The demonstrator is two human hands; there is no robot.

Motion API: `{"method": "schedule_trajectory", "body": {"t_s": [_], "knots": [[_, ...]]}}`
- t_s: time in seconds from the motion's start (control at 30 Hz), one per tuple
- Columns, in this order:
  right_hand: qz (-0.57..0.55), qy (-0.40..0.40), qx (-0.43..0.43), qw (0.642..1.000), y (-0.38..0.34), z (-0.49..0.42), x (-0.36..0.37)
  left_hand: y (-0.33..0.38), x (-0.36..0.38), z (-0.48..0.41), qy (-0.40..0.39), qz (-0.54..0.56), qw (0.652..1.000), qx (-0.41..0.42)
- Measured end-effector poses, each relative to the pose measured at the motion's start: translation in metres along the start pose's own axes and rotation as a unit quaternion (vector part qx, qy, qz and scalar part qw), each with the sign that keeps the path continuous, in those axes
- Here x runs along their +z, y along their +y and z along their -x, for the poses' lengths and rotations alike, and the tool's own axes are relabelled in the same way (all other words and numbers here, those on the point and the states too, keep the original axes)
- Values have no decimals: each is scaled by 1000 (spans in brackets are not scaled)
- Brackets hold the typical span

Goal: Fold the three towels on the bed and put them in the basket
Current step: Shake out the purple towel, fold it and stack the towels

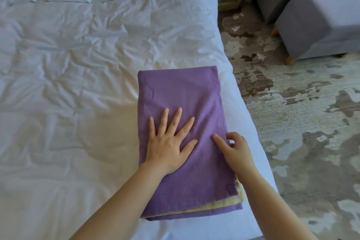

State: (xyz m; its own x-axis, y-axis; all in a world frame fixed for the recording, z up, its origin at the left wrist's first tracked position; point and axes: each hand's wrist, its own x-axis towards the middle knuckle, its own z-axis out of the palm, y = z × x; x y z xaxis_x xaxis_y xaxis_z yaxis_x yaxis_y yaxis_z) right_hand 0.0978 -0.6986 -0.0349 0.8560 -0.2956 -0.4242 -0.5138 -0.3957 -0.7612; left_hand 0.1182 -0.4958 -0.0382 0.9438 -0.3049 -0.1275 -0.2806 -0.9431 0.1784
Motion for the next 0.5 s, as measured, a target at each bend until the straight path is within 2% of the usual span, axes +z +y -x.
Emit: {"method": "schedule_trajectory", "body": {"t_s": [0.07, 0.17, 0.33, 0.37, 0.43, 0.5], "knots": [[-3, -7, -29, 1000, 0, 5, -2, 3, 3, 4, 4, -3, 1000, 19], [-6, 30, -80, 996, 2, 11, -8, 6, 7, 9, -4, -14, 999, 41], [69, 94, -25, 993, 9, 23, -2, 11, 9, 5, -48, -39, 997, 39], [66, 122, -55, 989, 5, 27, 1, 12, 8, 6, -50, -43, 997, 40], [88, 148, -168, 971, -4, 39, 11, 14, 5, 11, -40, -44, 997, 50], [191, 92, -224, 951, 3, 50, 24, 11, 6, 24, -13, -42, 998, 53]]}}
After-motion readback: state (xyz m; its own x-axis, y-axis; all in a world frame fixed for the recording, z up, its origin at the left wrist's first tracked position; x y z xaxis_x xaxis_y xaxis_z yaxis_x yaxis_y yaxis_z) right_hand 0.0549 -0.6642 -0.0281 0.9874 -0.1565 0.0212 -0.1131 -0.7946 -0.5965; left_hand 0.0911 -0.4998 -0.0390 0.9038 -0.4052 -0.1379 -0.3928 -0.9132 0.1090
